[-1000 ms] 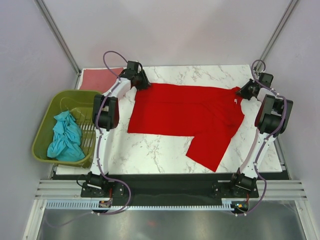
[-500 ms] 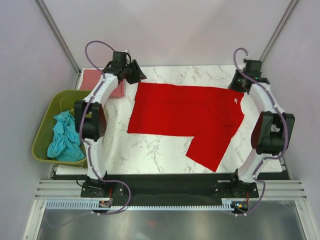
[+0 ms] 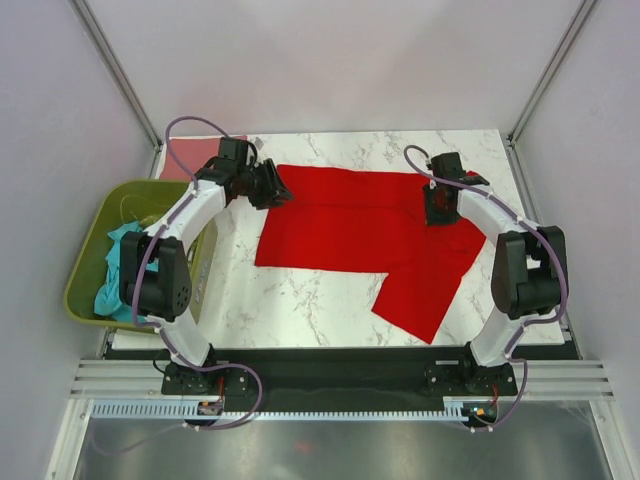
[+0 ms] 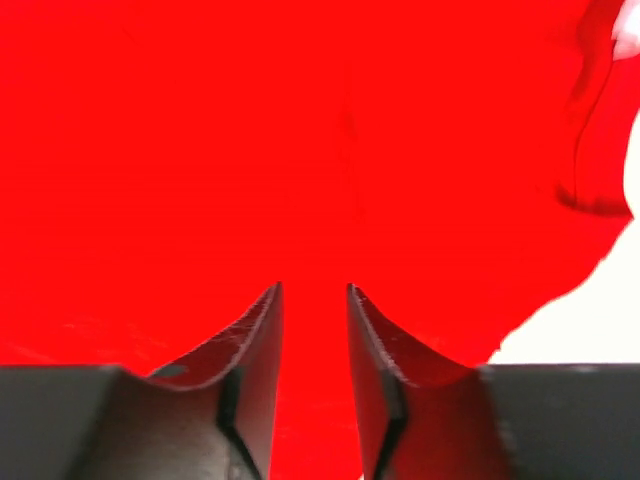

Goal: Fold and stack the t-shirts
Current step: Fold the tshirt

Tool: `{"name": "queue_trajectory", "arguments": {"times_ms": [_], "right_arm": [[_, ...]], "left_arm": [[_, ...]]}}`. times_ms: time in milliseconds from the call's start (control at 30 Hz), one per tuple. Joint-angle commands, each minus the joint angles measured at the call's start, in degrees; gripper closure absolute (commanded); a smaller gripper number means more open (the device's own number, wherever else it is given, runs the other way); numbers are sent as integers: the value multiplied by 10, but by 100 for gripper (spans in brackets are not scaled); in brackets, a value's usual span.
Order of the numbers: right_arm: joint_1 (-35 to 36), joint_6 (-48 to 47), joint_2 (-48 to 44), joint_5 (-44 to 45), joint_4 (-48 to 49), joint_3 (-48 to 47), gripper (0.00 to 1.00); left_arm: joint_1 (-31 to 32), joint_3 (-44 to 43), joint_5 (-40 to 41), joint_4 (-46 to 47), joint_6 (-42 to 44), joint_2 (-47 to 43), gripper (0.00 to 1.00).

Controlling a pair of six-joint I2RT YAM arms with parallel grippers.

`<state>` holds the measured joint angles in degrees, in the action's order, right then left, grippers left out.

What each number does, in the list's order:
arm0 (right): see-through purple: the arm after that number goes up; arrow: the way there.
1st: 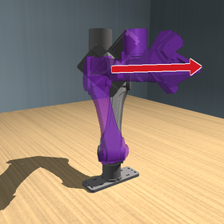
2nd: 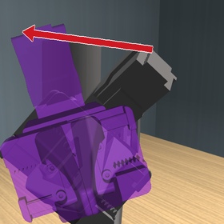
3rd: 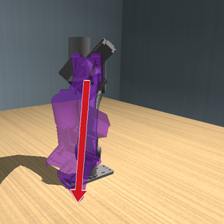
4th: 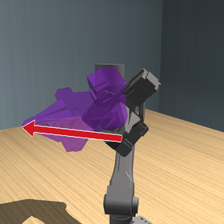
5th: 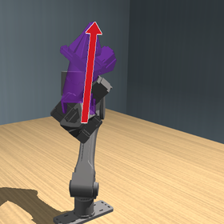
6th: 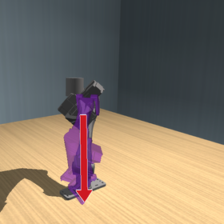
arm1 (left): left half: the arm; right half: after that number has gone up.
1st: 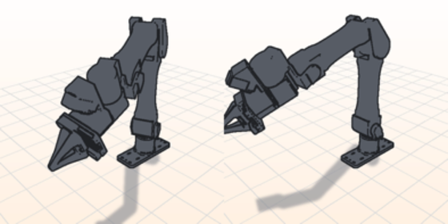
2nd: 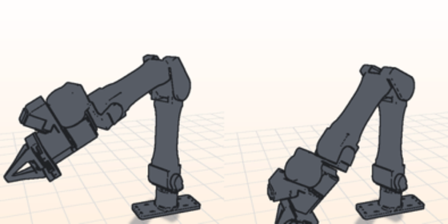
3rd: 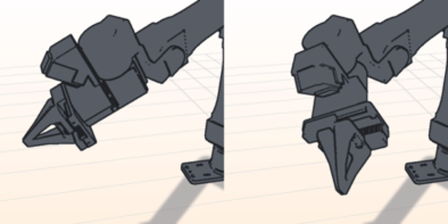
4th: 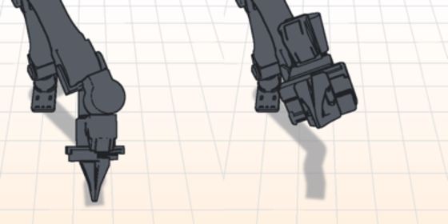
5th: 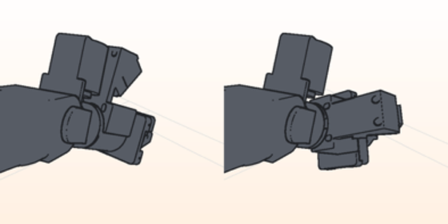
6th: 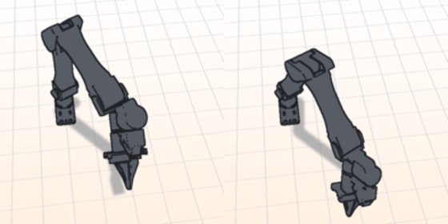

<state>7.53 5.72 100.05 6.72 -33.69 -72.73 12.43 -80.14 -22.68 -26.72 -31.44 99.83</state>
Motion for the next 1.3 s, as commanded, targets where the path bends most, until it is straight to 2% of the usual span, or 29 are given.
{"name": "queue_trajectory", "arguments": {"times_ms": [0,67,133,200,333,467,600,800,1033,1067,1100,1167,1267], "right_arm": [[8,11,5,79,-42,-17,59],[8,24,-5,107,-58,-12,55],[6,83,-12,132,-71,-12,53],[4,126,-18,122,-76,-7,51],[9,79,-4,101,-44,-3,50],[9,26,7,112,-37,-9,50],[8,8,25,108,-40,-15,51],[9,6,58,149,-44,-10,51],[7,1,74,160,-45,-24,69],[6,2,74,157,-46,-26,74],[7,0,75,153,-49,-30,85],[7,3,74,138,-61,-36,98],[7,24,55,117,-95,-49,100]], "left_arm": [[12,15,-32,7,2,2,53],[15,12,-35,9,4,0,53],[22,12,-39,11,0,-5,52],[43,8,-44,16,2,-3,52],[59,6,-69,20,-1,-5,52],[59,8,-53,20,6,-27,52],[59,11,-54,21,9,-27,52],[59,21,-53,21,10,-25,52],[59,18,-47,21,12,-25,52],[59,19,-46,21,12,-25,52],[59,19,-46,20,13,-24,52],[59,20,-47,20,12,-23,52],[59,22,-43,21,13,-25,52]]}}
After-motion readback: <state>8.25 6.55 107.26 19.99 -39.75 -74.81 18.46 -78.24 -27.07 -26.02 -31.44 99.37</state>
